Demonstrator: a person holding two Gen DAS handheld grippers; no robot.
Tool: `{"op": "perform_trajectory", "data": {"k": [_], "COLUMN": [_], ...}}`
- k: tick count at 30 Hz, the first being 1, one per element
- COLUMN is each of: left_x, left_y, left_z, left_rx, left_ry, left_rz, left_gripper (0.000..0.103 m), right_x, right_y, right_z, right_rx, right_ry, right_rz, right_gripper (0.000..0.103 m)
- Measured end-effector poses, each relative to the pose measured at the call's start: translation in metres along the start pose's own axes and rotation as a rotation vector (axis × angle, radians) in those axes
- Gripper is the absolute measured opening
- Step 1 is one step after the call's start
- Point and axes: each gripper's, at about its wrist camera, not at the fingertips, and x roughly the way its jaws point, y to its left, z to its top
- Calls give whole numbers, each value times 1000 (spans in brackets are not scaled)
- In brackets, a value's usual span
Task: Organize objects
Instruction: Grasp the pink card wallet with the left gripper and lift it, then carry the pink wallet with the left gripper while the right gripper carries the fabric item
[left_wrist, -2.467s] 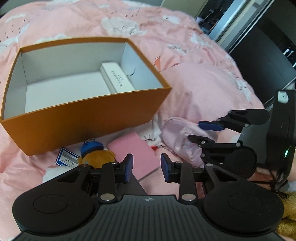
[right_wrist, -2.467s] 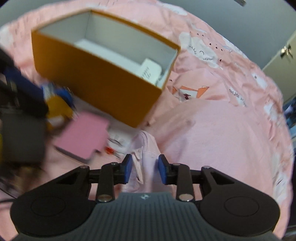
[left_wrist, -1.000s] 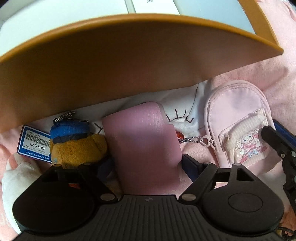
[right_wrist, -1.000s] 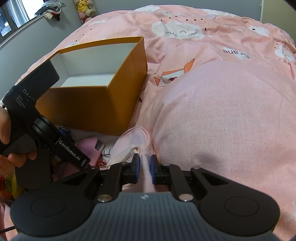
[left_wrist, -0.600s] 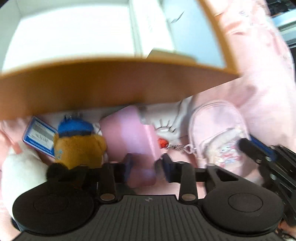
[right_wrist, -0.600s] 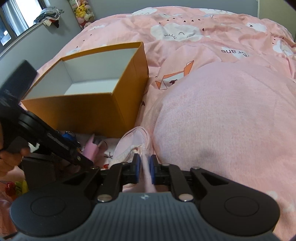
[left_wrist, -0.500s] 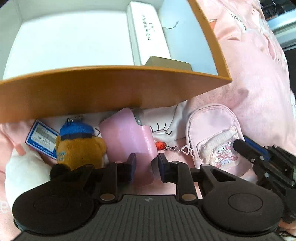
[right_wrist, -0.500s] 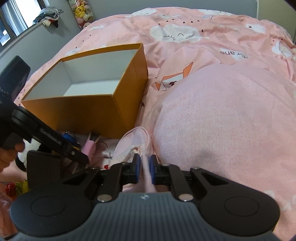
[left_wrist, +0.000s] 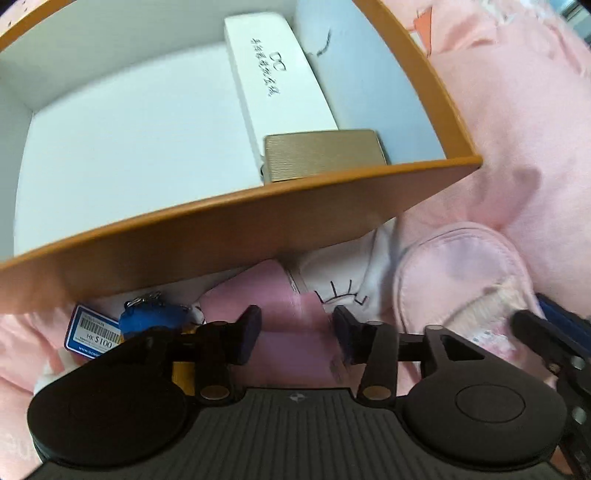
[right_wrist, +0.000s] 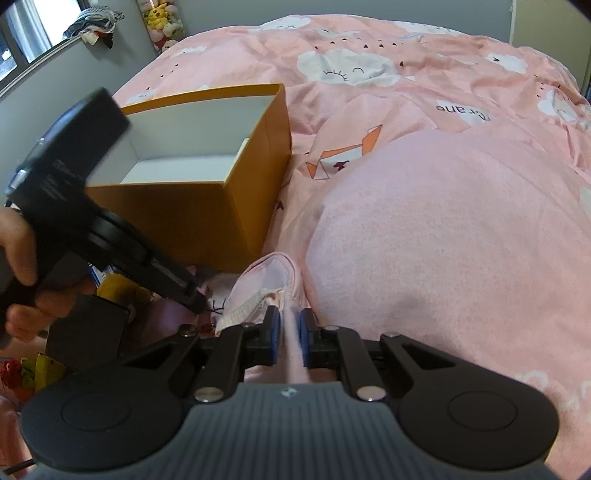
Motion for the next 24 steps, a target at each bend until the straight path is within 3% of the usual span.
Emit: {"op": "perform_trajectory", "data": {"k": [5, 10, 12, 14, 20, 22, 24], "left_x": [11, 25, 21, 10, -27, -40, -52], "left_y": [-20, -29, -23, -17, 15, 29, 23], "left_z": [-4, -11, -14, -19, -40, -48, -34], "left_rx": [48, 117, 114, 111, 106, 89, 50], "left_ry": [9, 21, 20, 19, -2, -31, -76], "left_rz": [124, 241, 223, 196, 79, 25, -55], "left_gripper": [75, 75, 71, 58, 34, 29, 28], "right_x": [6, 9, 8, 7, 1, -2, -7], "right_y": [-11, -15, -16, -15, -10, -9, -9], "right_z": [-3, -8, -8, -9, -8, -7, -6], "right_rx": [38, 47, 52, 52, 42, 49, 61], "right_ry": [0, -2, -6, -9, -18, -21, -28], "right_rz": [6, 15, 19, 20, 21, 23, 29], "right_gripper": [12, 12, 12, 12, 12, 12, 12]}}
